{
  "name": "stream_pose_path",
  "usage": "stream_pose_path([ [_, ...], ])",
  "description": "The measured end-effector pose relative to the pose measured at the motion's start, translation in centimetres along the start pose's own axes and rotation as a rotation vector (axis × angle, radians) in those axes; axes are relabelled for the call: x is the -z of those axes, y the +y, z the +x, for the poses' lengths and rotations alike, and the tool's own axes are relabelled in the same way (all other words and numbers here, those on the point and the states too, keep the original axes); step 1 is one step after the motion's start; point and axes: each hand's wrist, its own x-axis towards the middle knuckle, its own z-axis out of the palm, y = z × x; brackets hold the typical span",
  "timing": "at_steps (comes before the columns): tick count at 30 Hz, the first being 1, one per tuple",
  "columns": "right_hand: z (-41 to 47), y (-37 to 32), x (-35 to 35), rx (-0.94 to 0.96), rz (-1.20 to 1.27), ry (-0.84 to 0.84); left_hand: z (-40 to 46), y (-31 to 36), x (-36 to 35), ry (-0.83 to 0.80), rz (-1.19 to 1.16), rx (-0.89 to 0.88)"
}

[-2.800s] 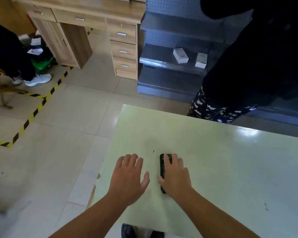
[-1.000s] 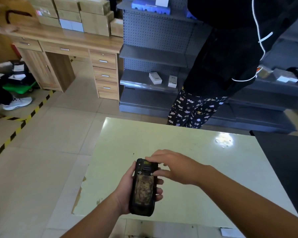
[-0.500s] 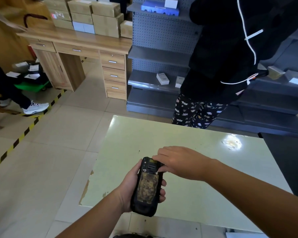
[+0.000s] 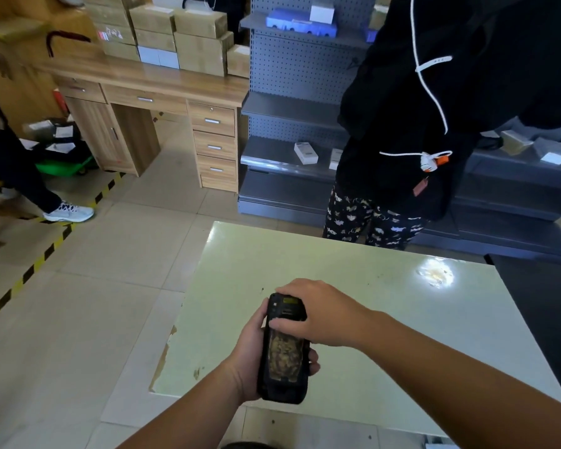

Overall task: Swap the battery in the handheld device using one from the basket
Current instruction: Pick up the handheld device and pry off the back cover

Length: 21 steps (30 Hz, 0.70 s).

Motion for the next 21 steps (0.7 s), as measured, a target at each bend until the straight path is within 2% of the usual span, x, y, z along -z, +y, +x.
stream_pose_path([
  [12, 0.6, -0.6, -0.7, -0.066, 0.075, -0.016, -0.1, 0.1, 1.0, 0.083, -0.031, -0.014],
  [17, 0.9, -0.8, -1.1, -0.085, 0.082, 0.036, 0.0, 0.0, 0.9, 0.128, -0.040, -0.028],
  [21, 1.4, -1.5, -1.6, -0.175, 0.060, 0.108, 0.3, 0.2, 0.9, 0.170, -0.028, -0.051],
])
